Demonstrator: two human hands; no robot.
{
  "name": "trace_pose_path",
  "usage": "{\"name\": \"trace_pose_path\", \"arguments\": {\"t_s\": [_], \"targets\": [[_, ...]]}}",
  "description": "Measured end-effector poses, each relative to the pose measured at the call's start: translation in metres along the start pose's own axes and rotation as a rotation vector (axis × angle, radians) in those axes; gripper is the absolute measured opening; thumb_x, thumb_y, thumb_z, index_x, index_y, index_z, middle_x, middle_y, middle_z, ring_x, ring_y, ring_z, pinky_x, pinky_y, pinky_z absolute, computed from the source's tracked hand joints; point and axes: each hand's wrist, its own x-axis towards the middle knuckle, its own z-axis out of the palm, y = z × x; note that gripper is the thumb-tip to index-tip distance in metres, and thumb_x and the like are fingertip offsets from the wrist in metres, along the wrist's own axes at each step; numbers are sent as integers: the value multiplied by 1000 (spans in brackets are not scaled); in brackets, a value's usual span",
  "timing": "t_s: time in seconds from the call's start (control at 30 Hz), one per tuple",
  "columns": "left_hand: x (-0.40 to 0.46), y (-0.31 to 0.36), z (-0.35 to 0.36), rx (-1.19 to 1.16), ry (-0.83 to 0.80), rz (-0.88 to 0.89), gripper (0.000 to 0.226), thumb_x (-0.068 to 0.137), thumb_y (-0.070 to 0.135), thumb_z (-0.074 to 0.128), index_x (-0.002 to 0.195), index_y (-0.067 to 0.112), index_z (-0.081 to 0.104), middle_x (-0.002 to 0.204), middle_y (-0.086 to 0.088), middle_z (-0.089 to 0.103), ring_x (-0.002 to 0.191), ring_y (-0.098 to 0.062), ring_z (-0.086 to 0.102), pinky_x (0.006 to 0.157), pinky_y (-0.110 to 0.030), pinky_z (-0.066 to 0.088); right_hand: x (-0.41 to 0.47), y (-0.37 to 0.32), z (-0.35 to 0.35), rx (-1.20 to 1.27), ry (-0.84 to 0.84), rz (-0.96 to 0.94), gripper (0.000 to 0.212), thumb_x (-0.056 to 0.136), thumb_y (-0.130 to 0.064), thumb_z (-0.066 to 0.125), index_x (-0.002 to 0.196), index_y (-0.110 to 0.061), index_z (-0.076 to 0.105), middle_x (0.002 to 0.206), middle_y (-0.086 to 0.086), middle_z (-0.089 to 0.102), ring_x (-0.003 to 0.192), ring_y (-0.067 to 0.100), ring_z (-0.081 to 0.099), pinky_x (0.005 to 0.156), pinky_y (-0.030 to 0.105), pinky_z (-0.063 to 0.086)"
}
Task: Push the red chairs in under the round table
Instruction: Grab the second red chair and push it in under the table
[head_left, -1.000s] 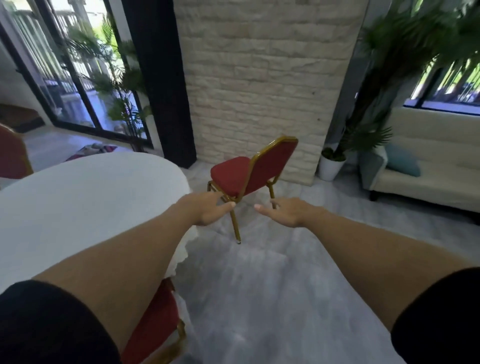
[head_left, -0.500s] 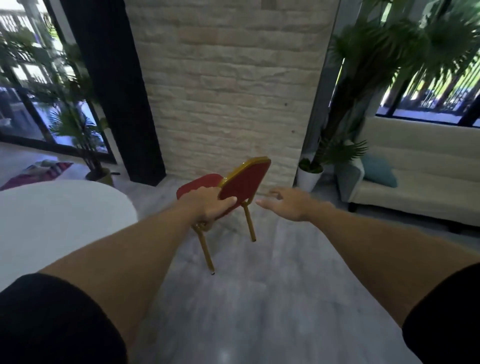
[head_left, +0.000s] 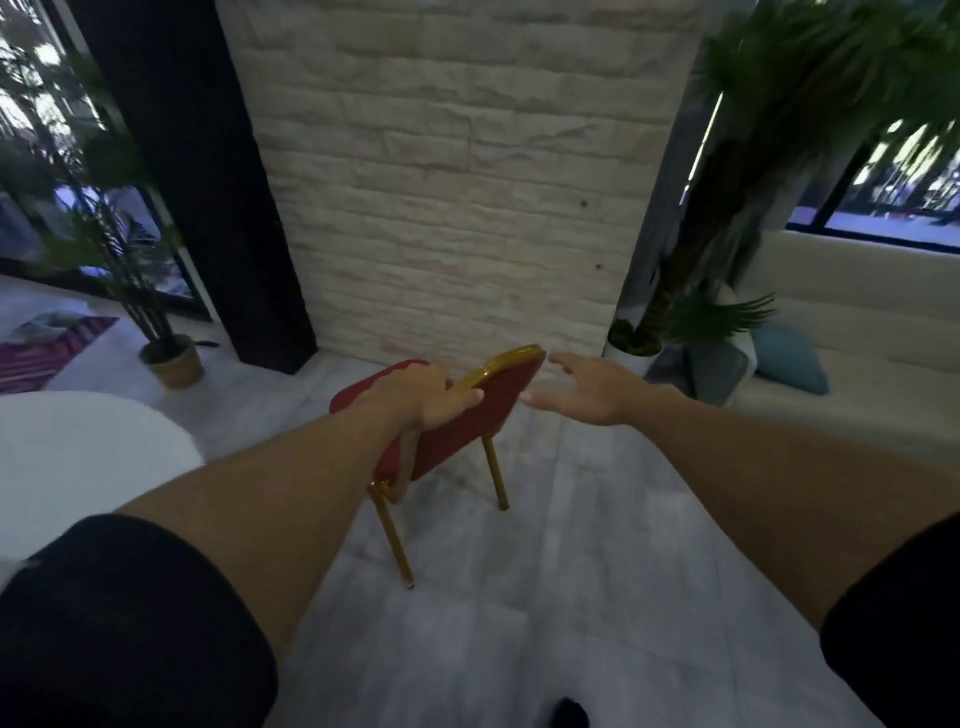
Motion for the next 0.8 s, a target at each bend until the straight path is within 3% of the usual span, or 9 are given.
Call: {"name": "trace_pose_path", "arguments": {"t_s": [0.17, 0.27, 0.4, 0.53, 0.67, 0.8], "targets": [[79, 0, 12, -54, 27, -69, 132, 58, 105, 29, 159, 21, 32, 163, -8, 38, 143, -30, 43, 116, -48, 37, 82, 38, -22, -84, -51, -83, 113, 82, -74, 74, 167, -18, 26, 172, 7, 34, 154, 30, 37, 122, 41, 35], [122, -2, 24, -88, -13, -135, 134, 52, 110, 28, 161, 33, 26, 166, 1, 32, 147, -25, 38, 118, -46, 33, 133, 60, -31, -110, -122, -121, 124, 76, -72, 81, 169, -18, 20, 172, 8, 33, 155, 30, 36, 122, 41, 35], [153, 10, 32, -126, -49, -265, 141, 51, 107, 38, 164, 27, 14, 170, -6, 22, 152, -33, 28, 120, -51, 27, 198, 76, -35, -162, -190, -211, 132, 67, -71, 89, 169, -20, 22, 172, 6, 33, 155, 29, 35, 123, 43, 34], [186, 5, 57, -126, -99, -313, 130, 65, 96, 52, 164, 20, 13, 168, -11, 27, 150, -35, 32, 118, -49, 32, 260, 88, -19, -203, -290, -316, 131, 60, -69, 94, 165, -24, 32, 167, 3, 42, 153, 30, 40, 121, 47, 37], [217, -11, 74, -116, -155, -338, 126, 66, 89, 62, 163, 22, 18, 163, -12, 36, 143, -37, 41, 113, -52, 39, 318, 101, 1, -340, -362, -395, 135, 61, -75, 90, 168, -29, 21, 174, 4, 31, 158, 30, 31, 126, 54, 28], [239, -21, 86, -129, -219, -371, 93, 76, 63, 68, 156, 27, 37, 148, -9, 54, 130, -33, 54, 106, -48, 47, 354, 108, 20, -407, -436, -470, 125, 66, -68, 91, 167, -32, 26, 168, 6, 41, 152, 29, 39, 125, 57, 29]]}}
